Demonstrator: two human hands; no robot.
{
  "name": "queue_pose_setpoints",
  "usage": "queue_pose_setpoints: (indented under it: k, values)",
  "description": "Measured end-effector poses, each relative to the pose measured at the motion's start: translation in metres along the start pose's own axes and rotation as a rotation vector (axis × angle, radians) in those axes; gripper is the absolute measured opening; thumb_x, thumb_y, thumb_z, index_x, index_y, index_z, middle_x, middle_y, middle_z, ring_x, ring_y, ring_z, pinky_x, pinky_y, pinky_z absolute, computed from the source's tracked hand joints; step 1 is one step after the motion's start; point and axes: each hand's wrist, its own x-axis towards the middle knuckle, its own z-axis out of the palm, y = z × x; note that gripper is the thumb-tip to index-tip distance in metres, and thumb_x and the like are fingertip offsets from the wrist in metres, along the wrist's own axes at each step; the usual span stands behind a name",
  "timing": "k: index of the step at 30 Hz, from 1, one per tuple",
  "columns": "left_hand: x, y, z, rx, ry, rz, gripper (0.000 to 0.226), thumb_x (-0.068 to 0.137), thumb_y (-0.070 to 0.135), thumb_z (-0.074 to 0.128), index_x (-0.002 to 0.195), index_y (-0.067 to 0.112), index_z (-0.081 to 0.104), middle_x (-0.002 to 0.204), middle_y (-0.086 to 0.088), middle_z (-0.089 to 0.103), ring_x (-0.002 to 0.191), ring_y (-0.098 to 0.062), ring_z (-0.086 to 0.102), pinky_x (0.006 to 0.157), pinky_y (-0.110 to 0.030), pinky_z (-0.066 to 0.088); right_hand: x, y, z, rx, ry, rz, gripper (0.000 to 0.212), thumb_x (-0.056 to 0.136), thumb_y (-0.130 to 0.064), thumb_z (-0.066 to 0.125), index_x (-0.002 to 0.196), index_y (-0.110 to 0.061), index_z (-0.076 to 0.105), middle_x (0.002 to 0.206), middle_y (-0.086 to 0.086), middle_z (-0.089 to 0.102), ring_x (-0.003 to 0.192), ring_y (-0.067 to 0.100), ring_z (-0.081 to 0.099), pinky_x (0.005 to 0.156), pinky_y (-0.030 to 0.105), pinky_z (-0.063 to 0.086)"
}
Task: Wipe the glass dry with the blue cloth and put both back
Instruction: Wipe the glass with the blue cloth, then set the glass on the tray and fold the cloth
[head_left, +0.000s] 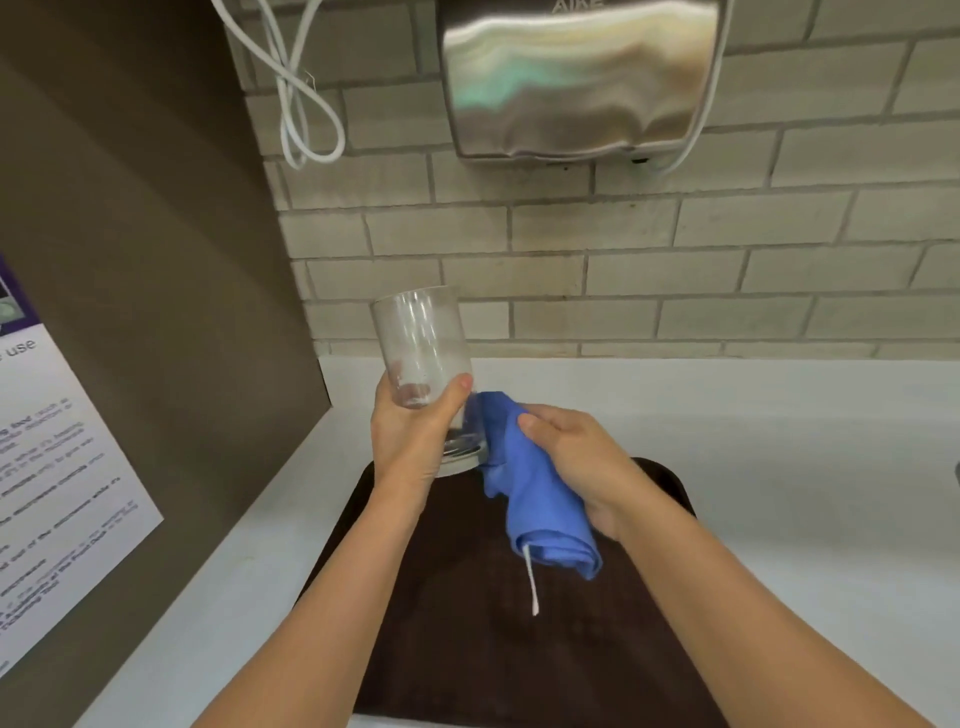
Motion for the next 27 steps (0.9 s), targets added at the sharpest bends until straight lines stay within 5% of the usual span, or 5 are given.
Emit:
queue_pose_setpoints:
  k: [4, 9, 15, 27]
  values:
    - [-0.007, -0.025, -0.005, 0.004, -0.011, -0.082, 0.061, 0.07, 0.021, 0.077, 0.121, 0.029, 0.045, 0.091, 0.01, 0.059, 0.08, 0.0, 0.059, 0.055, -0.001, 0.044, -0.001, -0.002, -0.037, 0.301, 0.1, 0.048, 0.024, 0.092, -0.016, 0.042, 0.078, -0.008, 0.059, 0.064, 0.01, 0.067, 0.049, 0.013, 0.065, 0.045, 0.02, 0.052]
    - [-0.024, -0.055, -0.005, 0.143, -0.117, -0.174, 0.093, 0.061, 0.023, 0.083, 0.138, 0.023, 0.032, 0.118, 0.002, 0.058, 0.105, -0.01, 0.056, 0.085, -0.02, 0.045, -0.009, -0.011, -0.073, 0.54, 0.156, 0.058, 0.029, 0.093, -0.026, 0.039, 0.086, -0.004, 0.056, 0.054, 0.009, 0.071, 0.049, 0.018, 0.068, 0.039, 0.024, 0.052]
    - [-0.039, -0.086, 0.003, 0.26, -0.214, -0.21, 0.099, 0.054, 0.021, 0.087, 0.137, 0.02, 0.033, 0.133, -0.003, 0.052, 0.12, -0.018, 0.05, 0.101, -0.035, 0.044, -0.02, -0.009, -0.098, 0.59, 0.266, 0.013, 0.027, 0.092, -0.027, 0.042, 0.084, -0.005, 0.055, 0.051, 0.006, 0.071, 0.046, 0.017, 0.067, 0.038, 0.024, 0.051]
    - [-0.041, -0.122, 0.02, 0.214, -0.22, -0.205, 0.108, 0.047, 0.014, 0.09, 0.137, 0.022, 0.029, 0.119, 0.006, 0.051, 0.102, -0.006, 0.053, 0.076, -0.01, 0.042, -0.026, 0.003, -0.107, 0.604, 0.242, 0.095, 0.027, 0.091, -0.028, 0.044, 0.089, -0.004, 0.058, 0.059, 0.01, 0.073, 0.054, 0.02, 0.069, 0.047, 0.029, 0.057]
